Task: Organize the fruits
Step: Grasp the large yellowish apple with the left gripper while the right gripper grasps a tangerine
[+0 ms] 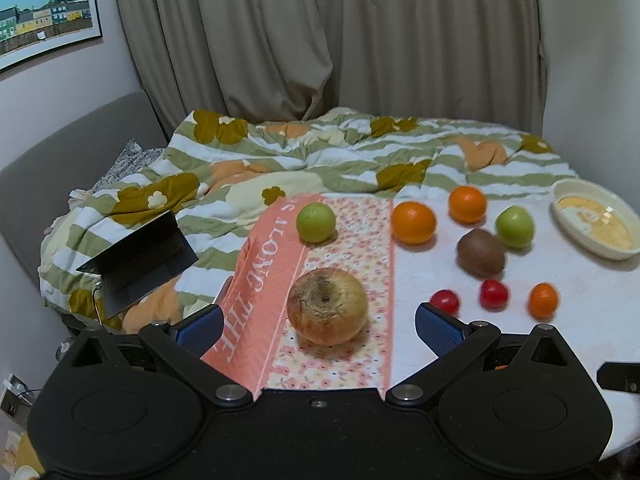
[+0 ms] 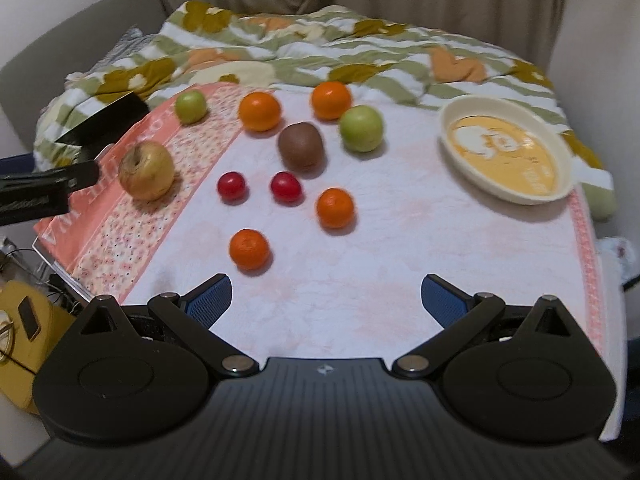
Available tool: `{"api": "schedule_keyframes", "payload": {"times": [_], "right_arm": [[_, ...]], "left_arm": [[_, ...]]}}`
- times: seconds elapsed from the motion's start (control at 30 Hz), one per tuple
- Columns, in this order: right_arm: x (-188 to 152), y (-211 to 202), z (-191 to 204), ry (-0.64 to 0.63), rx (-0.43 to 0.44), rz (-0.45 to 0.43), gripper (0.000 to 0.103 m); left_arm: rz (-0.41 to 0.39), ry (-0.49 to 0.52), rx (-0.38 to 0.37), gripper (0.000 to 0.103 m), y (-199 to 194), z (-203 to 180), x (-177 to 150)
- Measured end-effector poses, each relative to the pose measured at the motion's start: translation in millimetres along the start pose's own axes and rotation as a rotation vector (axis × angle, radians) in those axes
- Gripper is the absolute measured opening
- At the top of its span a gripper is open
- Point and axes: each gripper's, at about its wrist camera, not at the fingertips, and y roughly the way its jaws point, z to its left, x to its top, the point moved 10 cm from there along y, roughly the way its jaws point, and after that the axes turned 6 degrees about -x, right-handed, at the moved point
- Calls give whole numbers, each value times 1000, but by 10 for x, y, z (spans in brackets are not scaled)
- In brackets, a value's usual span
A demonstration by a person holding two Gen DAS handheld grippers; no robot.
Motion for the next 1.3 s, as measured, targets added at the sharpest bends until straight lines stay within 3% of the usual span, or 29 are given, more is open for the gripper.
{"api": "schedule_keyframes", "payload": {"times": [0.47,0.53,0.73,0.83,1.03,1.17,1.2,1.3], "right_arm": [[-39,654,480,-2,-18,8,103],[-51,715,530,9,-21,20,103],[-32,808,634,23,-41,27,100],[-11,859,676,19,-51,27,89],[37,896,685,21,-78,19,80],[82,906,689,14,-98,3,64],[91,900,701,9,-93,-2,51],[120,877,723,10,-102,-15,51]], "left_arm": [[50,82,-80,101,863,124,-125],[76,84,-100,95,964,126,-149],[92,95,-139,91,1146,100,-140],[95,93,-185,80,1163,62,-145],[89,101,-196,79,1158,62,-146],[86,118,-205,79,1139,55,-156],[85,123,-205,79,1135,54,-156],[88,118,-216,79,1123,47,-161]]}}
